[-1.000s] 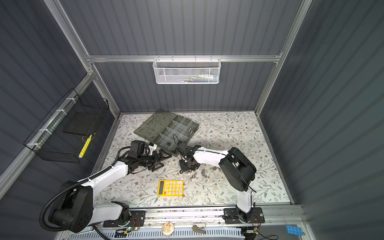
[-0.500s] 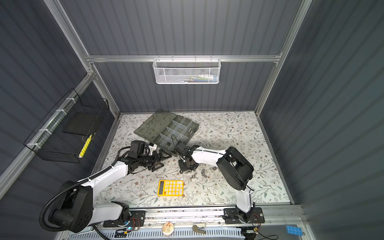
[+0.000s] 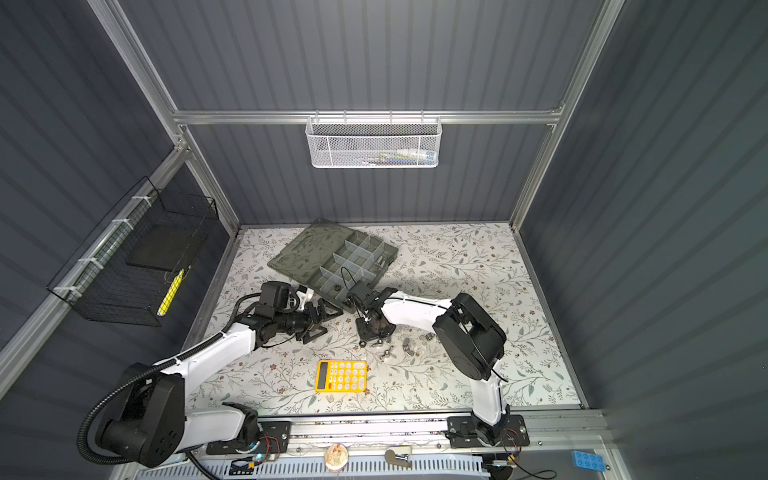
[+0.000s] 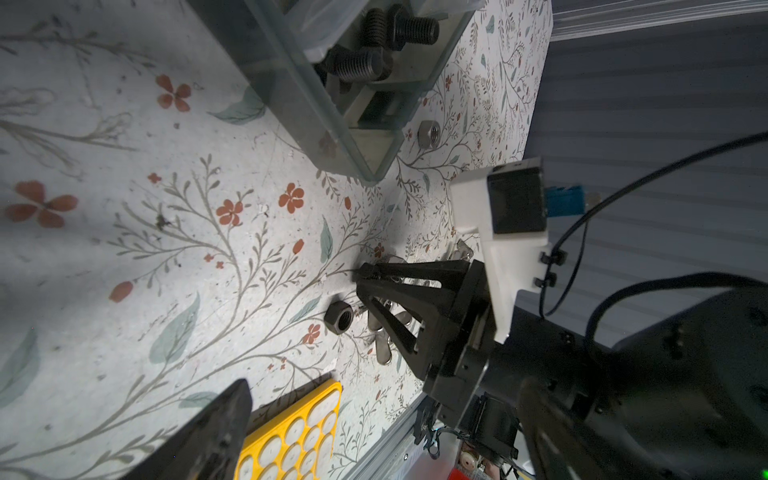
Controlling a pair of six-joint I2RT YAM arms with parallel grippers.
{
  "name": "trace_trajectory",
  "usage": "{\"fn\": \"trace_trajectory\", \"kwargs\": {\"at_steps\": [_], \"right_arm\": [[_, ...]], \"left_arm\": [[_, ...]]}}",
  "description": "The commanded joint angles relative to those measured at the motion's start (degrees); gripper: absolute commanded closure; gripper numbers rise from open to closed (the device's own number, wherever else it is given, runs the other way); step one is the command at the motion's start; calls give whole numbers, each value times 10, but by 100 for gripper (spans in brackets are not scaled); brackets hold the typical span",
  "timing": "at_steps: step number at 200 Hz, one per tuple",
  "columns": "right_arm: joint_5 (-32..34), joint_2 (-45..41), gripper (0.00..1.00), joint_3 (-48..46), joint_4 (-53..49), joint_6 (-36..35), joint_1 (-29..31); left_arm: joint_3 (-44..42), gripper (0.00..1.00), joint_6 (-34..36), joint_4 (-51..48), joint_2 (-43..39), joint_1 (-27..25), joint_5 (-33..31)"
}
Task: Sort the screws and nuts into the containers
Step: 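Close the right gripper on the black nut and lift it, then carry the black nut over a compartment with the right gripper and release it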
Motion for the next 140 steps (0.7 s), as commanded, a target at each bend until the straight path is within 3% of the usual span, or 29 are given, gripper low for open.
{"fn": "trace_trajectory", "kwargs": {"at_steps": [1,60,140], "right_arm": [[-6,-33,81,35,-24,2,-7],[-44,-34,80,128,-42,-7,-38],[-102,90,80,333,-59,-4,-50]], "left_arm": [[23,0,5,-14,-14,6,-1],[52,0,-6,-15,-20,47,31],[44,0,-17,-7,-34,120,84]]}}
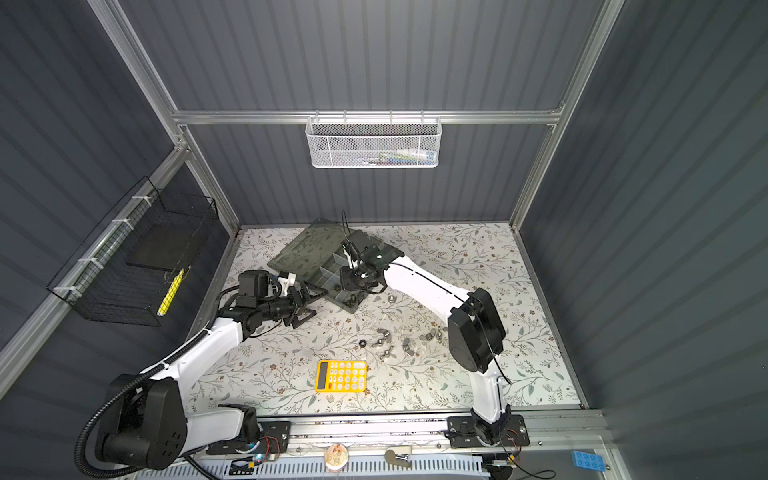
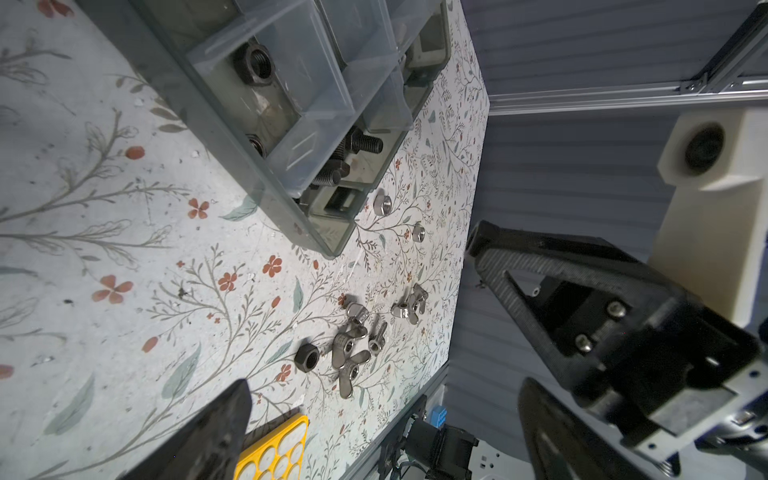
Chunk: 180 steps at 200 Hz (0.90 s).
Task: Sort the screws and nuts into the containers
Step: 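Carry the black nut over a compartment with the right gripper and release it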
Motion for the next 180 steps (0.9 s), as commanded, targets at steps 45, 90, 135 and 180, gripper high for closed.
{"fn": "trace_trajectory", "kwargs": {"at_steps": [45,90,135,180], "right_arm": [[-67,114,79,100,6,24,1],[-75,167,78,129,13,35,0],[-69,197,75,138,24,43,-3],[-65,215,71,140,27,47,-8]], "left_arm": [[-18,0,-3,-10,-30,48,52],[-18,0,26,-41,-36,55,48],[-17,0,39,-56,-37,55,45],[-11,0,55,-74,-36,56,40]]}}
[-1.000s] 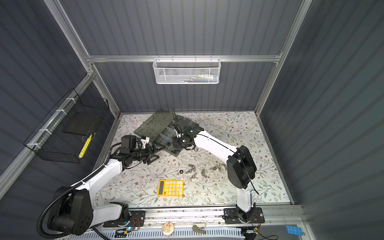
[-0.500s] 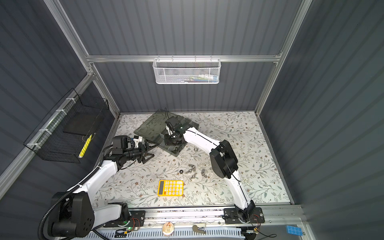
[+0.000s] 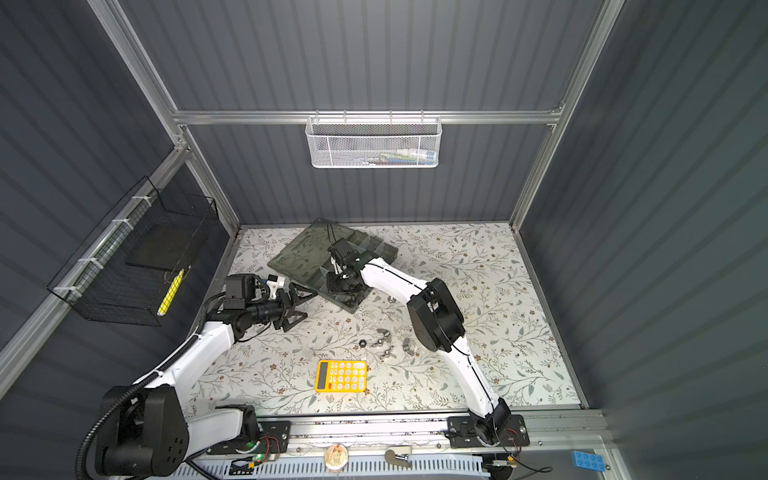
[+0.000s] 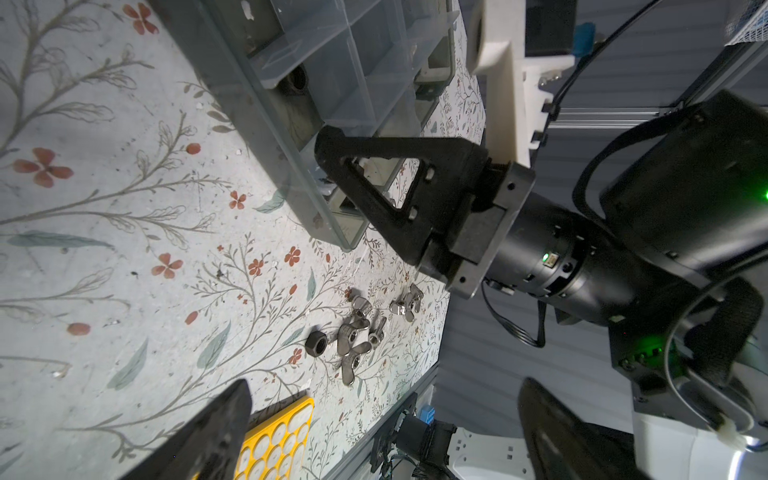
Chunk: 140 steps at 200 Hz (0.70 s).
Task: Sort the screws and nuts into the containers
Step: 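Carry the black nut over a compartment with the right gripper and release it, then withdraw the right gripper while the left gripper lowers onto a black nut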
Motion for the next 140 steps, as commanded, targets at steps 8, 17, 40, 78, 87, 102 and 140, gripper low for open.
{"fn": "trace_trajectory", "kwargs": {"at_steps": [8,17,40,78,87,102,140], "right_arm": [[4,22,69,15,-2,6,-7],[6,22,68,15,-2,5,-7],[6,21,65,16,-2,6,-8],[5,13,62,20,-2,7,-9],[6,8,60,20,-3,6,-9],[9,0,56,19,-1,6,-9],[9,-34,47,1,27,10,-9]], "left_arm": [[1,0,27,-27,-11,4,5],[3,0,30,-32,-12,4,3],[8,0,43,-49,-15,4,-5],[9,0,53,-61,-21,4,-10],[9,0,56,-65,-22,4,-13],[12,0,61,-75,-22,4,-15],[25,0,84,-117,-41,4,-34]]}}
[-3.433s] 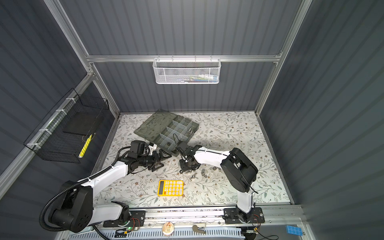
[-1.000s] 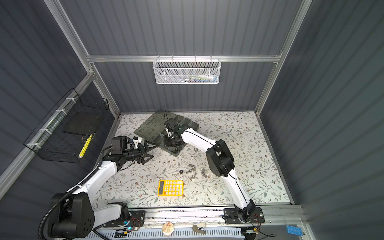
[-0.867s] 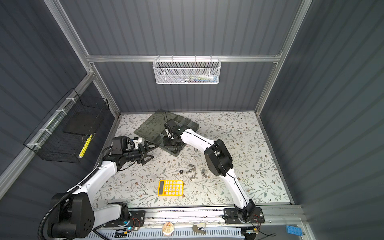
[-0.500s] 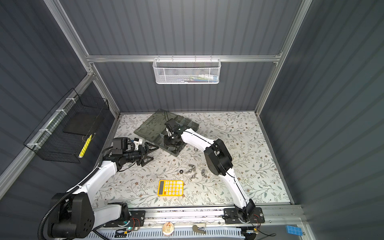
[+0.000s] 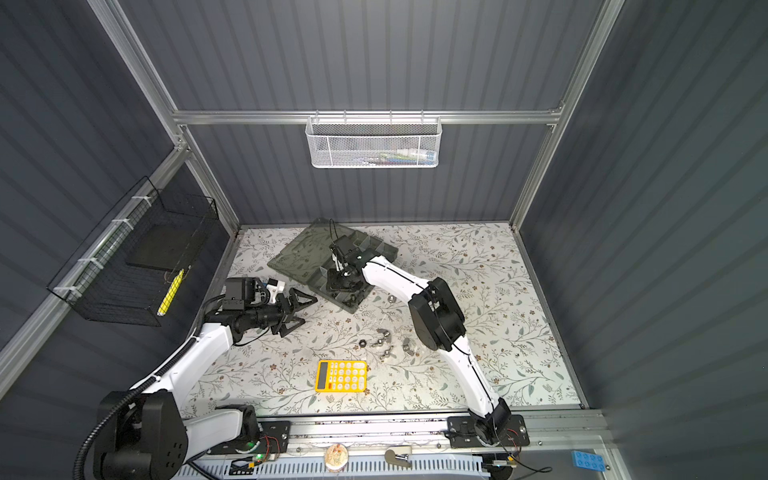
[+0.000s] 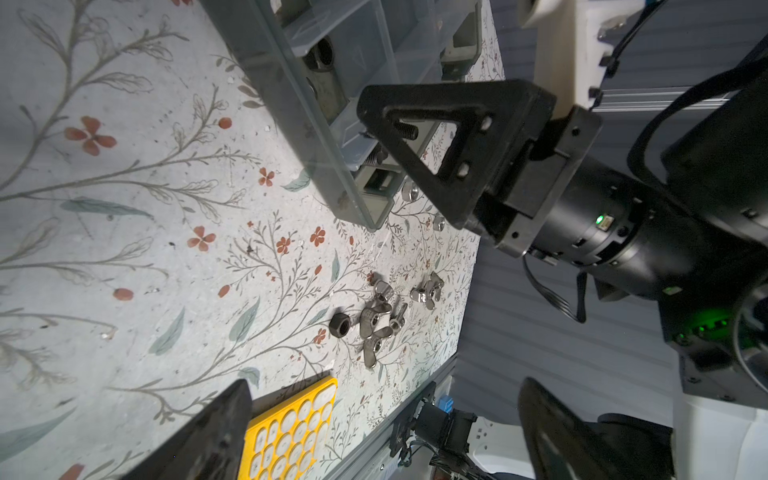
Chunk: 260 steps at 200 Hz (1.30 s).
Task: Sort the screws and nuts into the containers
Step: 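Withdraw the right gripper while the left gripper lowers onto a black nut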
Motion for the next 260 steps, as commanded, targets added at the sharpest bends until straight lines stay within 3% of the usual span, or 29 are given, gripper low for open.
{"fn": "trace_trajectory", "kwargs": {"at_steps": [1,42,80,141,241,260], "right_arm": [[9,-35,46,-6,19,1,-3],[20,-90,31,-43,45,-1,-3],[48,-180,1,-139,99,-1,-3],[80,-346,1,-345,167,-21,-14],[122,-605,1,-648,214,-60,-20],[128,-651,1,-688,215,-56,-21]], "left_arm": [[24,0,33,-47,-24,3,-16],[35,0,50,-78,-38,2,-32],[45,0,48,-83,-36,2,-37],[59,0,48,-75,-26,-38,-67],[118,0,103,-111,87,-266,-244],[122,2,106,-108,109,-313,-303]]}}
